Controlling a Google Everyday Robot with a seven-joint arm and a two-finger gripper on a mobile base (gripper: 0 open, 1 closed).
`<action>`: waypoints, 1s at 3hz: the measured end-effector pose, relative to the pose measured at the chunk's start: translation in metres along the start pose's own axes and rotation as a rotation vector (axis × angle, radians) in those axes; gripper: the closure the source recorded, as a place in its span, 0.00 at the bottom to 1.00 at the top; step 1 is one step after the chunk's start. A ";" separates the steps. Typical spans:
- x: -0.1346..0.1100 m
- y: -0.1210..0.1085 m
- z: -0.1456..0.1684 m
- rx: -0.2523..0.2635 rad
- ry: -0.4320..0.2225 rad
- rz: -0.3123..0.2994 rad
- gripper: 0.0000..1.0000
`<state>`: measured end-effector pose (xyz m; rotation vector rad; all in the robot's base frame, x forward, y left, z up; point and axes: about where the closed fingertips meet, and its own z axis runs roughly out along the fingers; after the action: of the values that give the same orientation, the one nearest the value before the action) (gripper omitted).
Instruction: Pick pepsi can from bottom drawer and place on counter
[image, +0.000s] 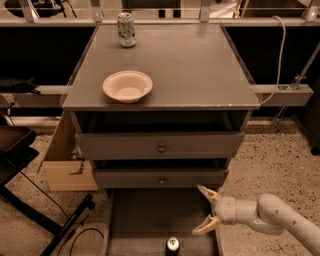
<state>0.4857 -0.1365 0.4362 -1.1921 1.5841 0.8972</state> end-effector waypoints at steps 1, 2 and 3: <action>0.033 0.009 0.018 -0.058 0.046 -0.069 0.00; 0.085 0.022 0.035 -0.114 0.098 -0.137 0.00; 0.129 0.034 0.053 -0.154 0.146 -0.161 0.00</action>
Offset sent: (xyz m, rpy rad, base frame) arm -0.0383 0.0108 -0.1571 -0.1962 -0.1140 0.2345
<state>0.4534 -0.1159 0.2980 -1.5018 1.5289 0.8554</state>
